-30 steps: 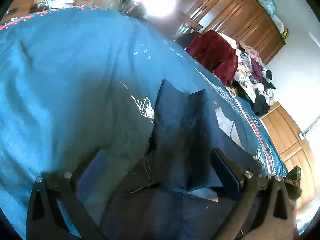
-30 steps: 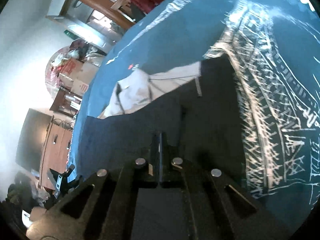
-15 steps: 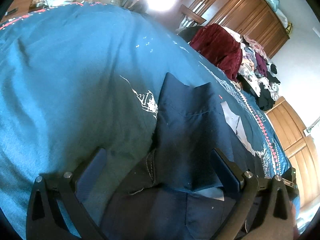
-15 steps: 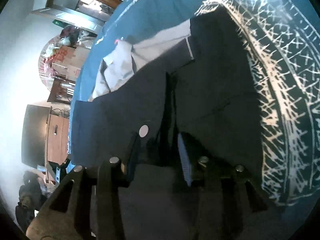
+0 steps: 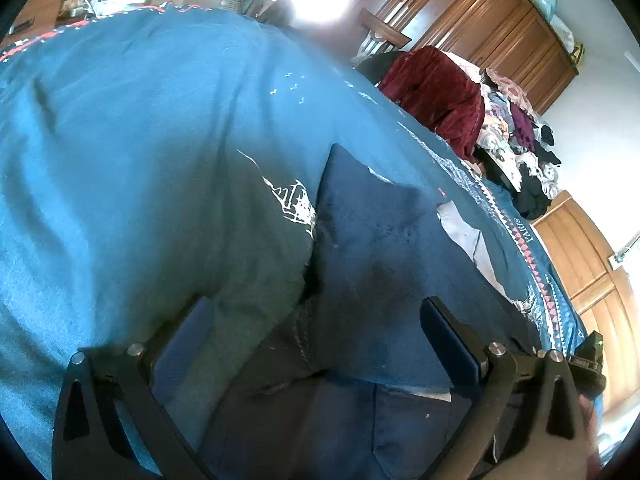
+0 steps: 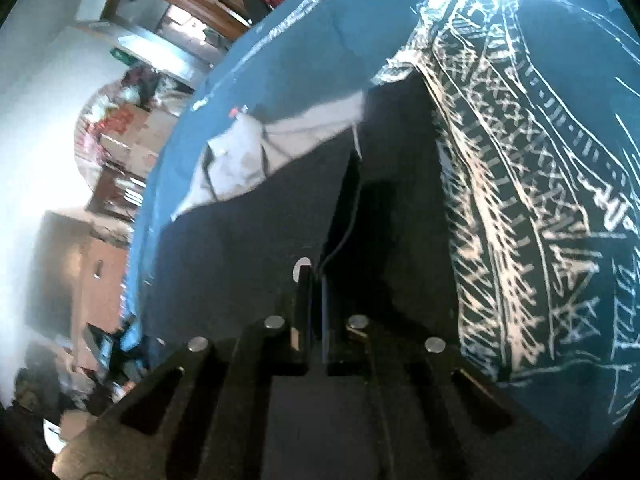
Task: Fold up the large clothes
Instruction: 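Open both tools and release the jacket onto the bed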
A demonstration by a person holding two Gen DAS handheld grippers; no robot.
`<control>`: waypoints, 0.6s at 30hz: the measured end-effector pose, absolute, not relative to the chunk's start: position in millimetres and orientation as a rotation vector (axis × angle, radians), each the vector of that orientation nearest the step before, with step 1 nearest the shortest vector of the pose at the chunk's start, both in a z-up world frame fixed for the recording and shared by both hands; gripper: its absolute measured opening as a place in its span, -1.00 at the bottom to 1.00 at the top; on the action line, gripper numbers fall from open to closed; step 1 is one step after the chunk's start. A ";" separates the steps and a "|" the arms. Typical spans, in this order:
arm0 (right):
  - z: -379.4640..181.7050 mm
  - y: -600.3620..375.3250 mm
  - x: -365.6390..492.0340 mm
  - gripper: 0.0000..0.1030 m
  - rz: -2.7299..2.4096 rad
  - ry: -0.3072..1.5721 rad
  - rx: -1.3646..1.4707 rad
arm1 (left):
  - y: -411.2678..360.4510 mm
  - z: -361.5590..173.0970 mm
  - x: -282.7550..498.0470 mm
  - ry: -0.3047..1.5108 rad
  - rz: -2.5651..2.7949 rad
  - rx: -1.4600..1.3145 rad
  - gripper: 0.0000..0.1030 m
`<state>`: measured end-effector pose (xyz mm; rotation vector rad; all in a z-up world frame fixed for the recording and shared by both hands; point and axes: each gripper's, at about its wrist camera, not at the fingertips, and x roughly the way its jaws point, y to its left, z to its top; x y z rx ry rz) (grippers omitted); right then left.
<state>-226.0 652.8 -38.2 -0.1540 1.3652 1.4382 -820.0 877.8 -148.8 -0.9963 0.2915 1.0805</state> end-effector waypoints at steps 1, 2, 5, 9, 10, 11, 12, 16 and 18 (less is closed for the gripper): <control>-40.0 652.4 -227.1 -0.96 1.434 1.364 -0.164 | 877.9 -148.8 -819.5 0.295 1.082 -0.996 1.00; -42.4 652.6 -228.7 -0.96 1.430 1.359 -0.177 | 878.2 -148.3 -818.8 0.297 1.083 -0.995 1.00; -43.4 652.3 -230.6 -0.89 1.397 1.323 -0.219 | 878.6 -147.6 -818.9 0.298 1.080 -0.999 1.00; -0.8 630.8 -229.2 -0.67 1.320 1.101 -0.230 | 869.8 -117.1 -817.0 0.298 1.093 -0.952 1.00; 6.6 627.0 -230.4 -0.49 1.329 1.069 -0.214 | 864.0 -104.3 -810.8 0.329 1.120 -0.862 1.00; 11.4 627.7 -235.0 -0.40 1.368 1.050 -0.199 | 861.4 -98.3 -803.3 0.376 1.143 -0.790 1.00; 8.4 634.3 -241.4 -0.24 1.417 1.066 -0.208 | 863.1 -98.7 -795.8 0.436 1.155 -0.747 1.00; -37.9 669.1 -267.9 -0.01 1.515 1.208 -0.364 | 895.1 -139.8 -788.2 0.683 1.187 -0.845 0.98; -46.5 668.8 -270.5 -0.07 1.506 1.217 -0.427 | 895.7 -135.1 -791.5 0.674 1.199 -0.850 0.93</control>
